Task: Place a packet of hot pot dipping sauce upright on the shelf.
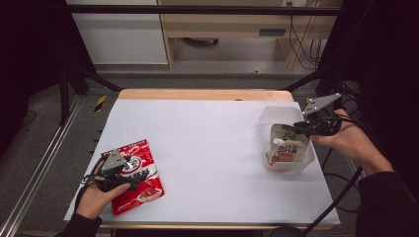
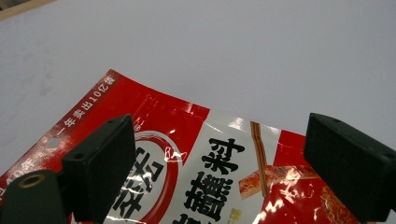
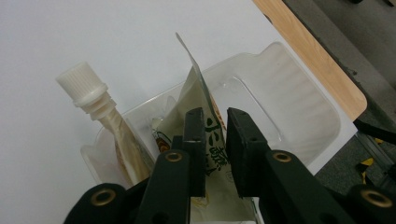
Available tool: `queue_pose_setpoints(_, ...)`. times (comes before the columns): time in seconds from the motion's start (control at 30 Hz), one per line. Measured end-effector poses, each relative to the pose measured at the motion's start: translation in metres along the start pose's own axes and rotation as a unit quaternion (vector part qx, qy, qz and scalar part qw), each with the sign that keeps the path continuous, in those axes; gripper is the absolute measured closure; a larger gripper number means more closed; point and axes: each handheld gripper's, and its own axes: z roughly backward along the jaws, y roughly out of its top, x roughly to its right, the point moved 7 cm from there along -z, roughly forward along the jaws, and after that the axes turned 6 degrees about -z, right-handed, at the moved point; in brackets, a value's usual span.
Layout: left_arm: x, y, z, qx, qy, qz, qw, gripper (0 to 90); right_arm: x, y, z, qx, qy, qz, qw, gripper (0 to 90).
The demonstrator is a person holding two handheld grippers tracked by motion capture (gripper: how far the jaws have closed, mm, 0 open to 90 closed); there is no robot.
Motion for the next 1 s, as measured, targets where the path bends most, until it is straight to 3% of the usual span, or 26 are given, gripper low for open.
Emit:
queue_pose_setpoints(0.2,-0.001,-0.001,0.000,-0.001,0.000,0.000,1.0000,9.3,-0.003,0.004,0.006,0.011,-0.003,-0.003,0.9999,72.0)
queue_pose_setpoints(0.47,-0.004,-0.001,0.001,0.001,0.005,0.004,1.0000,9.3,-0.011,0.021,0.017,0.046,-0.014,-0.010,0.9988,57.3)
queue_pose_setpoints(0.63,-0.004,-0.001,0.001,-0.001,0.008,0.002,1.0000,9.3,-0.026,0.041,0.028,0.083,-0.023,-0.004,0.9963,45.6)
queue_pose_setpoints(1.0,-0.011,-0.003,0.003,0.002,0.018,0.013,0.9997,7.7,-0.071,0.073,0.035,0.103,-0.037,0.006,0.9939,22.5)
